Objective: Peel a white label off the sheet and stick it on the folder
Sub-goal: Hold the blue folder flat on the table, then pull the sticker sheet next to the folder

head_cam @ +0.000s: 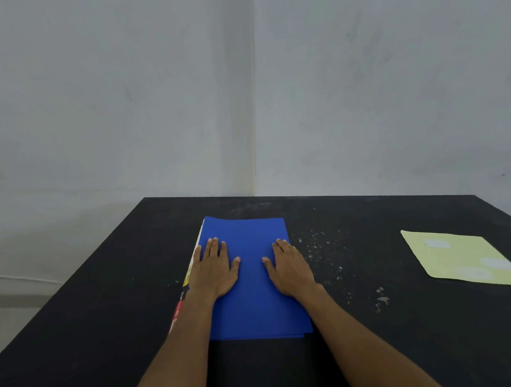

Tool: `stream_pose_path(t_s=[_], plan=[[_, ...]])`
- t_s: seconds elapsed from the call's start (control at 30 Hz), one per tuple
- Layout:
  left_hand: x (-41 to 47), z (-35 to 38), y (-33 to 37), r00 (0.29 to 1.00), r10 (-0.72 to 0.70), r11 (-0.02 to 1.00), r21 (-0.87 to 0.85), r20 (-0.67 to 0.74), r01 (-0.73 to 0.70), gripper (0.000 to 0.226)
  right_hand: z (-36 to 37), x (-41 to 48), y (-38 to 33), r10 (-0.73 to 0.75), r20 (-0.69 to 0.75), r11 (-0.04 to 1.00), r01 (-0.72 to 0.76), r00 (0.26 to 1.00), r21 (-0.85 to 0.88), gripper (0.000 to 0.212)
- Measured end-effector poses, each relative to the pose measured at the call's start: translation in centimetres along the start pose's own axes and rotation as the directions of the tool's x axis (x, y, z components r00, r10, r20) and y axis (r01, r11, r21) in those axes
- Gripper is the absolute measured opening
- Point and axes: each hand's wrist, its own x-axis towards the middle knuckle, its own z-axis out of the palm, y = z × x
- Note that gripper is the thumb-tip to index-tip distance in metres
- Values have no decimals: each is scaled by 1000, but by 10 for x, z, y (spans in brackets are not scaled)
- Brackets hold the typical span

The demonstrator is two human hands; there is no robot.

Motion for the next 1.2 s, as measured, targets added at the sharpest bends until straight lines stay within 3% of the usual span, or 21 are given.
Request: stream_pose_path(t_s=[0.4,0.87,0.97,1.03,1.2], plan=[[-6,9,90,999,46,998,-37,17,-45,72,-37,-34,79,69,-3,998,-69,998,-9,66],[-3,8,98,998,62,998,-31,23,-61,71,-42,-35,91,72,-9,997,-71,997,31,67],[0,8,97,998,68,997,-45,16,-67,71,-55,-40,108,96,-82,989,-86,992,122,63],[2,8,97,998,66,996,-57,-1,-66,72,-67,-43,136,133,-185,990,-122,974,70,59],[12,8,92,997,59,996,-71,-48,-62,73,-109,-61,221,333,-371,925,-377,867,-50,52]])
